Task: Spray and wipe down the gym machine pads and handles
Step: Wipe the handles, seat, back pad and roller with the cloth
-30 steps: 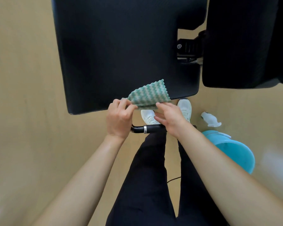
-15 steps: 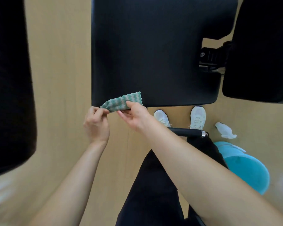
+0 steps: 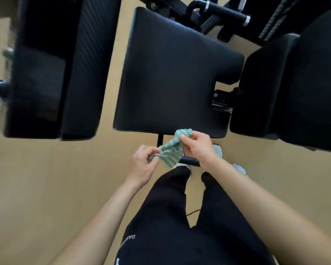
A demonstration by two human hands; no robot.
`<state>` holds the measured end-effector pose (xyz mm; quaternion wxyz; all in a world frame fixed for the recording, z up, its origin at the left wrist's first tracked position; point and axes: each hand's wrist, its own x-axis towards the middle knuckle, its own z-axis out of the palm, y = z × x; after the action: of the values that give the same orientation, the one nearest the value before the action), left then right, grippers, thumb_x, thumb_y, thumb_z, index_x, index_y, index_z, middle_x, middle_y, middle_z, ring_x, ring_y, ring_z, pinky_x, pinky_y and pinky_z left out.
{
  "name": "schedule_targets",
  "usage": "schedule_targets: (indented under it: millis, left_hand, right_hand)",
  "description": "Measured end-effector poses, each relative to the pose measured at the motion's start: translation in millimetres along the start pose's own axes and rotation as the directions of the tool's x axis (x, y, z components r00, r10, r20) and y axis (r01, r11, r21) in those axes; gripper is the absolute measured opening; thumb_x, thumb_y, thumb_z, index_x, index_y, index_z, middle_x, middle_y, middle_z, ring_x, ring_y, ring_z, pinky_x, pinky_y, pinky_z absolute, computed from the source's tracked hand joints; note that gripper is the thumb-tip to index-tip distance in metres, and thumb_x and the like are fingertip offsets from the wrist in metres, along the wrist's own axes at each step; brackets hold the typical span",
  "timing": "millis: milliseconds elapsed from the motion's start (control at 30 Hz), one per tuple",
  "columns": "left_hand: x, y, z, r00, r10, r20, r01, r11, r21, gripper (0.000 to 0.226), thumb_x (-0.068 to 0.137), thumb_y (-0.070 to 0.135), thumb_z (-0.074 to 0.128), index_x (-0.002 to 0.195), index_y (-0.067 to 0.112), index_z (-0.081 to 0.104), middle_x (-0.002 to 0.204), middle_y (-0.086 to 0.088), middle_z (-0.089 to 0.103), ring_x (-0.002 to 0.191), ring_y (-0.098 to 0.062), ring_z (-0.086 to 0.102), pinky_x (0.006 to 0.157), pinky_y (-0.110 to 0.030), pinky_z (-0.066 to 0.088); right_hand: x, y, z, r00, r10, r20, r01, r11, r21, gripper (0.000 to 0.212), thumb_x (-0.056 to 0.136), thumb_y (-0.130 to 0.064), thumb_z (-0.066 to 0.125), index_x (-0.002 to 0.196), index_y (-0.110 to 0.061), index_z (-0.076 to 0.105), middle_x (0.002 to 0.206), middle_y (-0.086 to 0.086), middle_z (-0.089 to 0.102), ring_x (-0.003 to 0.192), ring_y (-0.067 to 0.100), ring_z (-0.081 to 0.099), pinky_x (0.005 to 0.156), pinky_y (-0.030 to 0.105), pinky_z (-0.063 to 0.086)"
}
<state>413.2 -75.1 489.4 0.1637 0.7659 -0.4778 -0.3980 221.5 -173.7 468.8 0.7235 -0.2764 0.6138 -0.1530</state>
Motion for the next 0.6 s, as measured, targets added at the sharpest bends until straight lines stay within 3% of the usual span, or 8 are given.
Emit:
schedule_targets:
  millis: [67, 133, 200, 333, 400, 467, 533, 600]
  left_hand:
    - [-11, 26, 7, 0.998, -0.03, 0.058, 0.037, 0.992, -0.118, 0.027, 0.09, 0.019, 0.067, 0.092, 0.045, 0.072, 0.097, 0.003, 0.063, 0.084, -0.018, 0.065, 0.076, -0.044, 0.059]
    - [-21, 48, 10, 0.995, -0.041, 0.087, 0.058, 0.979, -0.196, 0.02, 0.09, 0.023, 0.064, 0.091, 0.041, 0.071, 0.099, 0.001, 0.063, 0.085, -0.017, 0.064, 0.077, -0.045, 0.059]
    - [-31, 67, 10, 0.993, -0.03, 0.114, 0.059, 0.963, -0.262, 0.016, 0.094, 0.019, 0.063, 0.091, 0.033, 0.071, 0.101, 0.002, 0.062, 0.088, -0.011, 0.062, 0.078, -0.036, 0.056]
    - [-48, 94, -3, 0.988, -0.026, 0.155, 0.087, 0.913, -0.399, 0.014, 0.086, 0.039, 0.06, 0.092, 0.031, 0.069, 0.1, 0.01, 0.068, 0.095, -0.013, 0.065, 0.085, -0.033, 0.053]
    - [-57, 100, -16, 0.984, -0.003, 0.177, 0.082, 0.893, -0.443, 0.013, 0.091, 0.035, 0.06, 0.094, 0.025, 0.069, 0.088, 0.013, 0.069, 0.084, -0.009, 0.064, 0.078, -0.029, 0.053]
    - [-67, 101, -33, 0.994, 0.028, 0.105, 0.025, 0.878, -0.478, 0.011, 0.096, 0.026, 0.061, 0.096, 0.018, 0.069, 0.086, 0.01, 0.068, 0.079, -0.005, 0.062, 0.075, -0.023, 0.051]
    - [-78, 97, -54, 0.998, 0.019, 0.052, 0.012, 0.844, -0.537, 0.01, 0.102, 0.013, 0.062, 0.097, 0.005, 0.067, 0.084, 0.001, 0.065, 0.071, -0.001, 0.06, 0.067, -0.017, 0.049]
    - [-91, 85, -77, 1.0, -0.018, 0.017, 0.024, 0.797, -0.604, 0.009, 0.102, 0.005, 0.06, 0.096, 0.001, 0.065, 0.08, -0.001, 0.062, 0.062, 0.003, 0.057, 0.058, -0.013, 0.045]
  right_hand:
    - [-18, -6, -24, 0.999, -0.024, -0.028, 0.022, 0.997, -0.075, 0.014, 0.1, -0.021, 0.067, 0.095, -0.01, 0.076, 0.082, -0.002, 0.075, 0.076, 0.012, 0.072, 0.069, 0.025, 0.059]
    - [-39, -12, -39, 0.999, -0.045, -0.028, 0.04, 0.985, -0.17, 0.016, 0.101, -0.021, 0.065, 0.098, -0.009, 0.074, 0.082, -0.003, 0.074, 0.073, 0.008, 0.07, 0.062, 0.018, 0.054]
    - [-57, -16, -48, 0.996, -0.084, -0.021, 0.074, 0.954, -0.291, 0.015, 0.097, -0.025, 0.066, 0.107, -0.015, 0.072, 0.093, -0.001, 0.075, 0.084, 0.015, 0.072, 0.072, 0.026, 0.059]
    - [-105, -36, -42, 0.981, -0.128, 0.145, 0.18, 0.877, -0.446, 0.045, 0.083, -0.022, 0.062, 0.127, -0.027, 0.065, 0.113, -0.001, 0.07, 0.102, 0.017, 0.069, 0.094, 0.041, 0.058]
    - [-128, -49, -27, 0.956, -0.145, 0.257, 0.255, 0.845, -0.47, 0.05, 0.073, -0.025, 0.059, 0.121, -0.04, 0.065, 0.12, 0.0, 0.066, 0.106, 0.017, 0.068, 0.095, 0.043, 0.058]
    - [-146, -58, -7, 0.921, -0.168, 0.352, 0.34, 0.787, -0.515, 0.047, 0.076, -0.019, 0.064, 0.11, -0.051, 0.06, 0.126, -0.001, 0.057, 0.113, 0.014, 0.061, 0.098, 0.037, 0.055]
    - [-161, -60, 18, 0.894, -0.189, 0.407, 0.407, 0.723, -0.558, 0.05, 0.083, -0.01, 0.072, 0.109, -0.05, 0.057, 0.124, -0.005, 0.053, 0.115, 0.006, 0.056, 0.094, 0.026, 0.051]
    - [-172, -56, 47, 0.879, -0.246, 0.408, 0.462, 0.647, -0.606, 0.041, 0.084, -0.019, 0.08, 0.11, -0.043, 0.059, 0.118, -0.007, 0.054, 0.109, 0.004, 0.057, 0.088, 0.018, 0.046]
